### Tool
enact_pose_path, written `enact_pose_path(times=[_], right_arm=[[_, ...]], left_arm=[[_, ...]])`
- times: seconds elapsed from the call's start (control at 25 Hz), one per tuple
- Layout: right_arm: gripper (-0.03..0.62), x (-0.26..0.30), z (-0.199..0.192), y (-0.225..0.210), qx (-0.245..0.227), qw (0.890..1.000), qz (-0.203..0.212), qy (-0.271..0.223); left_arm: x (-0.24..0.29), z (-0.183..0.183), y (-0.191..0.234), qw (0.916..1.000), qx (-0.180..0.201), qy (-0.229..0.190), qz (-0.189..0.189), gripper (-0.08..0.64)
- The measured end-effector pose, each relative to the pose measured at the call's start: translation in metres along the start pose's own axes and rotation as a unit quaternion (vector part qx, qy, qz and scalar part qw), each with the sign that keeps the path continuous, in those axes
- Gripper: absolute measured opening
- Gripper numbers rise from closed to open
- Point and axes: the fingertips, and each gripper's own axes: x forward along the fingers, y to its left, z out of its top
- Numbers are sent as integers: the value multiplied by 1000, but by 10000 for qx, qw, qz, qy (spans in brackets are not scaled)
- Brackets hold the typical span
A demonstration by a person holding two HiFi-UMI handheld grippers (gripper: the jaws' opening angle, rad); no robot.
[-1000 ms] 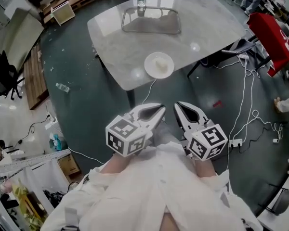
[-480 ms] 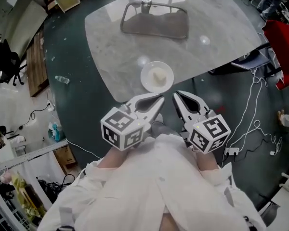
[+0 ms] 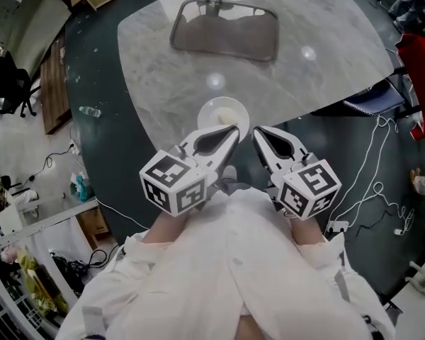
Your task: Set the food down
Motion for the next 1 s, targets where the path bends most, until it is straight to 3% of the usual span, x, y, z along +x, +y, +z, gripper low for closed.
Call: enact_pose_path(times=[0.28,0.72,1.0], right_arm=[[3,12,-12,-5,170,9997,32,165],[3,12,-16,-9,441,9983,-336,192],[3,25,-32,-9,659,9961,-423,410]], left_arm=[[-6,-13,21,9992,-243,206,261,23],[-12,-16,38,9973,-380,585,215,23],[-19,-27,63,9941,-637,777,410,25]])
